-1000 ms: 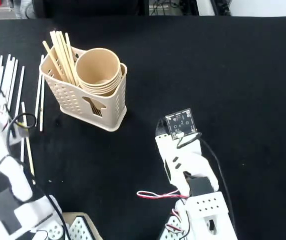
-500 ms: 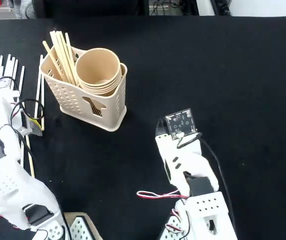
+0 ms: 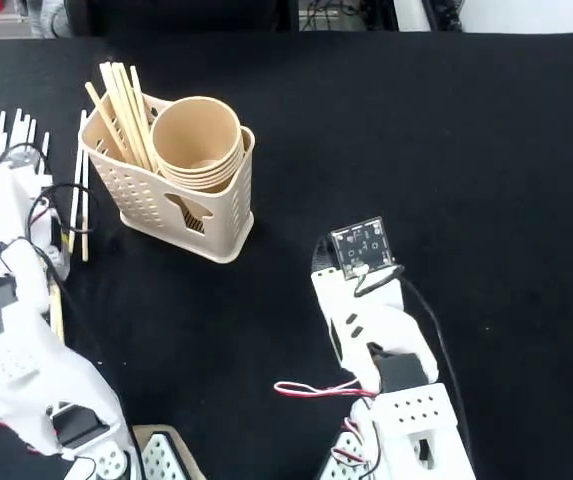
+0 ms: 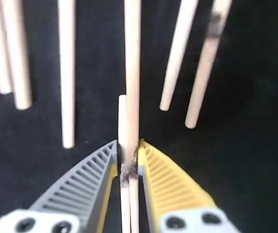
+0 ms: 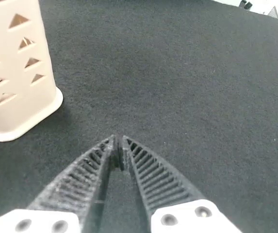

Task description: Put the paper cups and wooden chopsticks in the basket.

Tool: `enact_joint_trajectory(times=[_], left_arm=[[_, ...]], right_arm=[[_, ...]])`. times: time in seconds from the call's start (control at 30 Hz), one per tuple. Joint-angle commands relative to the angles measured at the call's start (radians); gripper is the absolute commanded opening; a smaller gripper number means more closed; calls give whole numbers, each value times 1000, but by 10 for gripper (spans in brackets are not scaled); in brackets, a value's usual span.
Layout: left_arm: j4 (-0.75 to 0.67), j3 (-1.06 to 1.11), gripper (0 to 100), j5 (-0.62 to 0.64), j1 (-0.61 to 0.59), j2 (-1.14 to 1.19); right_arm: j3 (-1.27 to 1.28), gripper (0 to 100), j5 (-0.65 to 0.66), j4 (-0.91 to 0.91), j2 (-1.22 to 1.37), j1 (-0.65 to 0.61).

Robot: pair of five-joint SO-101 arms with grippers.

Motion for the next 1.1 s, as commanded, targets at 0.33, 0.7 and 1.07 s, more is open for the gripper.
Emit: enact_joint_trajectory(times=[0.33, 0.7, 1.07], left_arm=[[-190, 343, 29, 11, -10, -868], [-428, 309, 28, 12, 87, -1246], [-700, 111, 28, 365, 306, -1275]], right_arm=[[-1, 15, 9, 5, -12, -3], [-1, 15, 9, 5, -12, -5], [-1, 15, 9, 5, -12, -5]])
